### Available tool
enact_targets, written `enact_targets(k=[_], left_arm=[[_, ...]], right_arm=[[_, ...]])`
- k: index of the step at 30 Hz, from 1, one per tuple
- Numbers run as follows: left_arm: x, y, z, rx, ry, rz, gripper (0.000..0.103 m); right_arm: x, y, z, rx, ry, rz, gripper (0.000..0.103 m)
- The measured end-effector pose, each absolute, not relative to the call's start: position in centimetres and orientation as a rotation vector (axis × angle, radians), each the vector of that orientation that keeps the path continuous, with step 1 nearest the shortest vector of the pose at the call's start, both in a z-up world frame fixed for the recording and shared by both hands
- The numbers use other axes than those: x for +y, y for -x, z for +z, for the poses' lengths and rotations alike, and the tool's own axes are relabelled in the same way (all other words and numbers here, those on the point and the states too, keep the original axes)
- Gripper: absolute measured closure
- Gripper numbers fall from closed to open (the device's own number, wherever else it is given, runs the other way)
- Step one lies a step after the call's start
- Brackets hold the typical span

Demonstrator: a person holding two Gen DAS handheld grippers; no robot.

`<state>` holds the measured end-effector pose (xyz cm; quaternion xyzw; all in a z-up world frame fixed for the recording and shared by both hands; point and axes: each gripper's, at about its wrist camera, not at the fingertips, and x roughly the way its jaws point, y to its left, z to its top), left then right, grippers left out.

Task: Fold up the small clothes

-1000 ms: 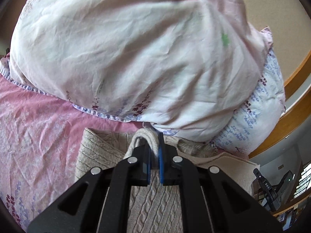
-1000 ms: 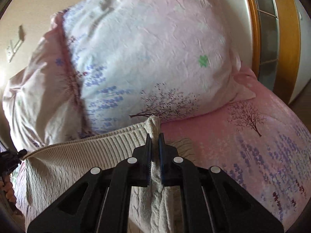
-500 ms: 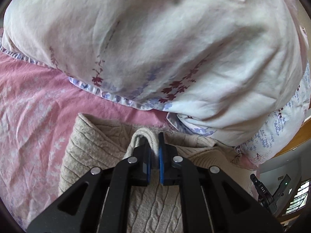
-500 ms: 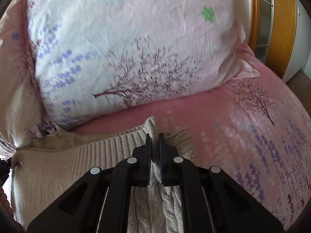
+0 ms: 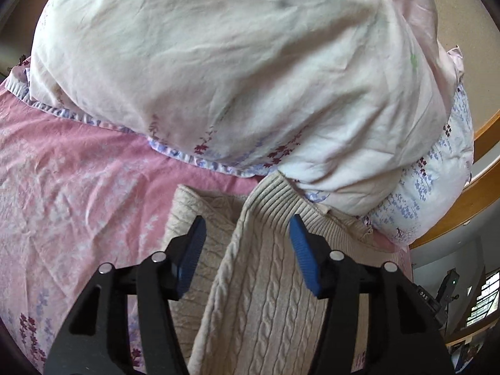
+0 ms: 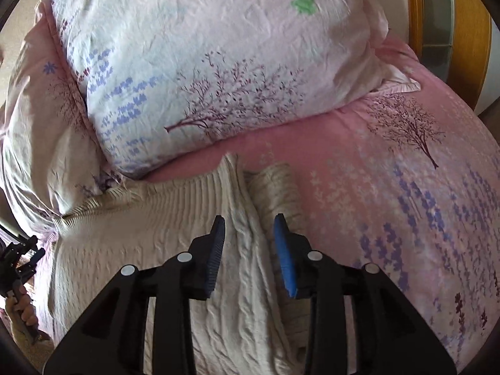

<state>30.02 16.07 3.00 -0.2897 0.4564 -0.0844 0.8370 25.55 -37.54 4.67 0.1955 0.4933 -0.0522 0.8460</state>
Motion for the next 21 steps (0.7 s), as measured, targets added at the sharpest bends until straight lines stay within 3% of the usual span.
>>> enact_targets(k=[3, 13, 16, 18, 21], left_arm=[[15.9, -29.7, 2.1, 1.011, 0.583, -0.186, 0.06], [12.6, -31.1, 0.4, 1.067, 0.436, -0.144, 0.065], [12.5, -31.0, 0.2, 1.066, 0.413, -0.129, 0.073], [12.8, -30.7, -0.1, 1.06, 0.422, -0.117, 0.084], [13.4, -30.2, 0.1, 1.039, 0.452, -0.146, 0.097]], right_arm=[[-37.0, -25.6, 4.5, 1.042, -0.406, -0.096, 0.068], [-35.8, -27.4, 3.6, 1.086, -0.356, -0.077, 0.068], [-35.8, -27.3, 3.6, 1.082, -0.345, -0.067, 0.07], [-35.8, -27.3, 3.5, 1.07, -0.346, -0.058, 0.093], [-35.4, -27.1, 4.0, 1.03, -0.349, -0.047, 0.096]])
